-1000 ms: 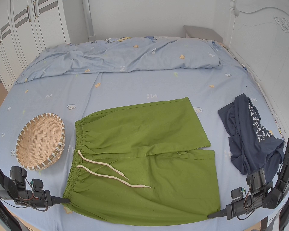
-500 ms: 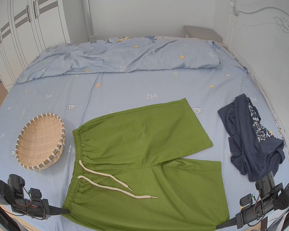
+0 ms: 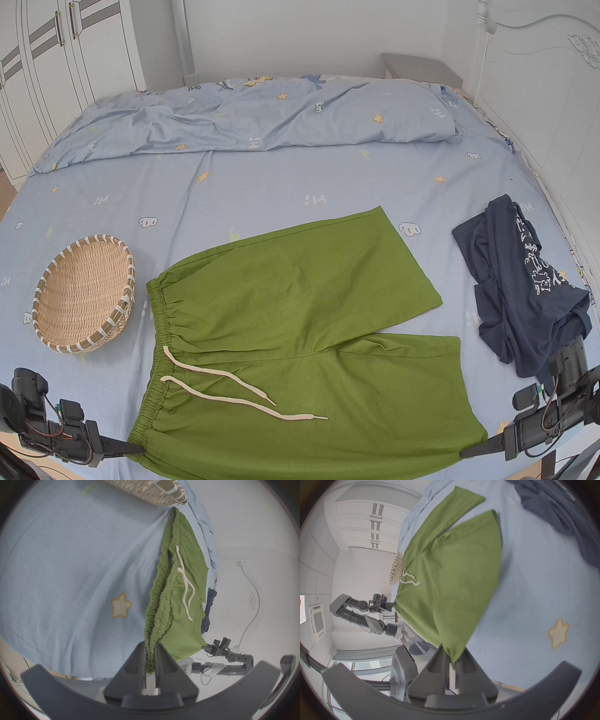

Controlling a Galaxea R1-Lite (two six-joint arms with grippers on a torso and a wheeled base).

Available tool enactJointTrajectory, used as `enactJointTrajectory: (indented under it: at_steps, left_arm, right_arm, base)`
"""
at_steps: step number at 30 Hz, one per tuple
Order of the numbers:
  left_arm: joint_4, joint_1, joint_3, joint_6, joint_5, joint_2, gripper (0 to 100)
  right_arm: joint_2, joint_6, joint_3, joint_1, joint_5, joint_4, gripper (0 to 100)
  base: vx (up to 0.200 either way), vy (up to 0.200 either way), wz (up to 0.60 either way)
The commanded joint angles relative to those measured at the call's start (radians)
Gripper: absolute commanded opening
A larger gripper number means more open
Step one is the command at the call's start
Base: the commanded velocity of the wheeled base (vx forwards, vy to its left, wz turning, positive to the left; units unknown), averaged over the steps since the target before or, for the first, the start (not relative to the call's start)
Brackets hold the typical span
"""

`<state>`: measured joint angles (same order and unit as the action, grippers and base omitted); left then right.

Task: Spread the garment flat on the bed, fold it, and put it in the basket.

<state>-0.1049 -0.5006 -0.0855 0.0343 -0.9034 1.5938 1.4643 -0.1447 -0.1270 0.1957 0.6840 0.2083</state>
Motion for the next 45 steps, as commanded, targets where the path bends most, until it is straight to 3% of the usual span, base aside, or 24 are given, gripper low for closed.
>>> enactJointTrajectory:
  at_steps: [1, 6, 10, 17, 23, 32, 40, 45]
  left_arm:
    - [0.26, 0.025, -0.237, -0.099, -0.008, -0.152, 0]
    - [0.534, 0.044, -0.476, -0.106, -0.014, -0.179, 0]
    - [0.616, 0.077, -0.594, -0.12, -0.015, -0.156, 0]
    - [0.61, 0.12, -0.735, -0.206, -0.022, -0.051, 0]
    - [0.603, 0.137, -0.867, -0.217, -0.023, 0.078, 0]
    - [0.591, 0.14, -1.031, -0.237, -0.023, 0.204, 0]
    - [0.571, 0.237, -1.162, -0.359, -0.022, 0.229, 0]
    - [0.536, 0.241, -1.166, -0.367, -0.02, 0.229, 0]
  right_arm:
    - [-0.09, -0.029, -0.281, -0.01, -0.001, -0.234, 0]
    - [-0.078, -0.033, -0.522, -0.012, 0.006, -0.369, 0]
    - [0.01, -0.042, -0.672, -0.009, 0.006, -0.397, 0]
    - [0.146, -0.049, -0.942, -0.001, 0.005, -0.472, 0]
    - [0.257, -0.082, -1.112, 0.007, 0.003, -0.472, 0]
    - [0.346, -0.082, -1.252, 0.002, -0.001, -0.445, 0]
    - [0.412, -0.076, -1.393, -0.015, -0.003, -0.445, 0]
    - [0.449, -0.078, -1.462, -0.016, -0.003, -0.448, 0]
  base:
    - [0.0, 0.0, 0.0]
    - [0.0, 0.0, 0.0]
    - [0.0, 0.0, 0.0]
    - [0.0, 0.0, 0.0]
    - [0.0, 0.0, 0.0]
    - [0.0, 0.0, 0.0]
    - [0.0, 0.0, 0.0]
    - [0.0, 0.0, 0.0]
